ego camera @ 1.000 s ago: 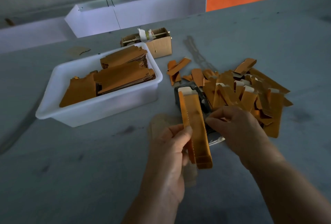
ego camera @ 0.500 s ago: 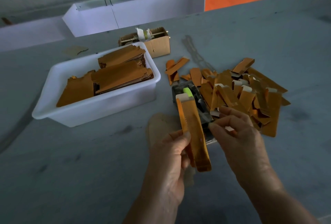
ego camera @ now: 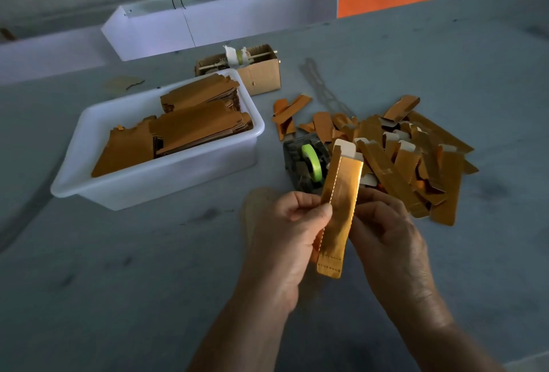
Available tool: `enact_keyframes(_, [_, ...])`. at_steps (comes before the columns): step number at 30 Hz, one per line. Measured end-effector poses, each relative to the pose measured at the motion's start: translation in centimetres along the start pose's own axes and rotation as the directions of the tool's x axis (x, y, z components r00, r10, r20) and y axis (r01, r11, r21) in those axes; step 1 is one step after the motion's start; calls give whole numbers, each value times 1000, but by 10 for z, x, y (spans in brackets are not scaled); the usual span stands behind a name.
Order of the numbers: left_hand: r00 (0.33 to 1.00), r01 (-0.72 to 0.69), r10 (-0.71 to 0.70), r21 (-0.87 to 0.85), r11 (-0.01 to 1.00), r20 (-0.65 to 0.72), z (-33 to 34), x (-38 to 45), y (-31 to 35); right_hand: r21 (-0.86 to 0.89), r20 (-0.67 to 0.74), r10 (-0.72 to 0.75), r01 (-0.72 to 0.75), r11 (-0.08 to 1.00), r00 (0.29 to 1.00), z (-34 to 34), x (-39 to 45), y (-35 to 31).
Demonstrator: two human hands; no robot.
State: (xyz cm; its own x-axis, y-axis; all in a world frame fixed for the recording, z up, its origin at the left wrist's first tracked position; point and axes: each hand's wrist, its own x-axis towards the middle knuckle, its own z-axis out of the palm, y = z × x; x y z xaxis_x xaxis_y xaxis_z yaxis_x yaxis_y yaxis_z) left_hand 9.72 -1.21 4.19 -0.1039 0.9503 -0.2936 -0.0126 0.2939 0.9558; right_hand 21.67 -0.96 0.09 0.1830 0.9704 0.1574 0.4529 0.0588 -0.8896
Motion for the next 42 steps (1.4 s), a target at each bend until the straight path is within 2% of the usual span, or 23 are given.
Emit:
enact_keyframes(4, [1000, 23, -24, -7, 1000, -15, 2, 1, 0, -2, -8, -5, 5, 1000, 1000, 1, 0, 1])
enact_keyframes(8, [999, 20, -18, 50, 999, -51, 3, 2, 1, -192, -7, -92, 89, 977, 996, -1, 5, -2])
enact_keyframes(11, [998, 33, -29, 72, 997, -48, 1, 2, 4, -199, -2, -79, 77, 977, 997, -11, 6, -2])
enact_keyframes(14, [998, 53, -51, 87, 995, -27, -1, 4, 7, -53, -22, -28, 27, 998, 999, -29, 7, -6])
enact_keyframes(16, [999, 48, -46, 81, 996, -25, -1, 3, 9, 191, 69, 56, -68, 979, 996, -40, 8, -13])
enact_keyframes(18, [999, 38, -36, 93, 995, -20, -1, 1, 10, 308, 207, 35, -99, 946, 978, -46, 7, -21])
enact_keyframes(21, [1000, -10, 13, 125, 992, -21, -2, -4, 10, 290, 316, -68, -28, 957, 946, -47, 7, -28])
enact_keyframes(27, [1000, -25, 24, 119, 993, 13, -2, -13, 11, 191, 314, -149, 92, 977, 938, -42, 8, -28])
enact_keyframes(32, [999, 14, -18, 92, 996, 45, -1, -17, 11, 63, 330, -139, 125, 990, 934, -41, 6, -27])
enact_keyframes(42, [990, 41, -42, 13, 999, 133, -5, -20, 11, 1, 276, -52, 54, 999, 960, -37, 2, -33])
